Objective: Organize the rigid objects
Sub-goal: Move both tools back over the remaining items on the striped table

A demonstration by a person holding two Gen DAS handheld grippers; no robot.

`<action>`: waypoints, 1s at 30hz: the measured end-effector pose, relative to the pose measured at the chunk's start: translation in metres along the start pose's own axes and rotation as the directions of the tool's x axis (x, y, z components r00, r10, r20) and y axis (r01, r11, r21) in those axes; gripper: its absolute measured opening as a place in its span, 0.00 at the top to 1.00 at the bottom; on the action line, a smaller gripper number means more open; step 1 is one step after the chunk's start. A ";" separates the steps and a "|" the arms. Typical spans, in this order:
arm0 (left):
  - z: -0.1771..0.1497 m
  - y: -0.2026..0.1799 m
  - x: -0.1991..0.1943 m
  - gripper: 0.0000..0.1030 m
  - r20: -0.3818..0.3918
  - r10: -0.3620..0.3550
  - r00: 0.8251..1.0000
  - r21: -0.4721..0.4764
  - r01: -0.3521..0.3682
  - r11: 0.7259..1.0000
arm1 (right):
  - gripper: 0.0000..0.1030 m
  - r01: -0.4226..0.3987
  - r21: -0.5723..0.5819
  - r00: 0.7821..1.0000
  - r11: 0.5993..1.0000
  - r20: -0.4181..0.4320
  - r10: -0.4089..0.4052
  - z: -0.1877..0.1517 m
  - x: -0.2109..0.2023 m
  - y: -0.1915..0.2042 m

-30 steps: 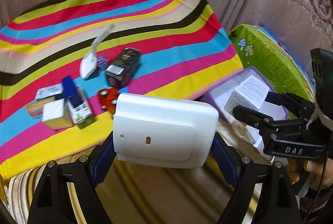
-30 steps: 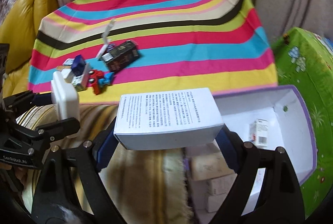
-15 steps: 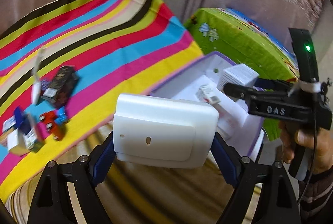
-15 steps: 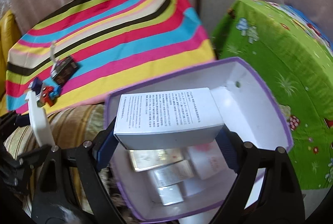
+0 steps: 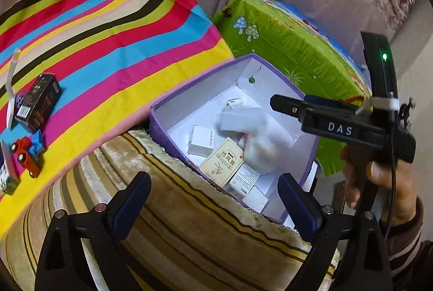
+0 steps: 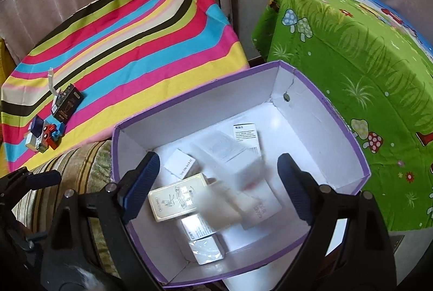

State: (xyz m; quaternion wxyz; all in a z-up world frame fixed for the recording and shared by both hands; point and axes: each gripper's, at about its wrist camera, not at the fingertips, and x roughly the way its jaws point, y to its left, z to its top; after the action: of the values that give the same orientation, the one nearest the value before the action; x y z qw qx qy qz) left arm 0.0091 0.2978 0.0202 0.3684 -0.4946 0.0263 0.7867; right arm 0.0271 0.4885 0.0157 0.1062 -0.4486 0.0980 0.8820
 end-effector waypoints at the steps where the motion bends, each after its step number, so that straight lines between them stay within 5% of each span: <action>1: -0.001 0.002 -0.003 0.07 0.012 -0.008 1.000 -0.008 0.008 1.000 | 0.12 -0.002 -0.004 1.000 1.000 0.001 0.002 0.001 0.000 0.001; 7: -0.005 0.012 -0.024 0.07 0.074 0.011 0.997 -0.028 -0.009 1.000 | 0.12 -0.015 -0.018 1.000 1.000 0.008 0.015 0.003 -0.003 0.008; 14: -0.015 0.052 -0.058 0.07 0.140 0.082 0.987 -0.161 -0.059 0.985 | 0.12 -0.058 -0.065 0.998 0.996 0.015 0.059 0.004 -0.013 0.031; 30: -0.076 0.141 -0.125 0.14 0.210 0.218 0.953 -0.427 -0.111 0.897 | 0.11 -0.162 -0.185 0.985 0.969 0.022 0.169 -0.005 -0.026 0.114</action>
State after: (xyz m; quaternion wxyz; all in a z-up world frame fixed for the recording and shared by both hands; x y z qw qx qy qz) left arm 0.0113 0.0950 0.0350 0.1880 -0.4526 -0.1445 0.8596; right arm 0.0150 0.3755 0.0428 -0.0074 -0.4300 0.0516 0.9013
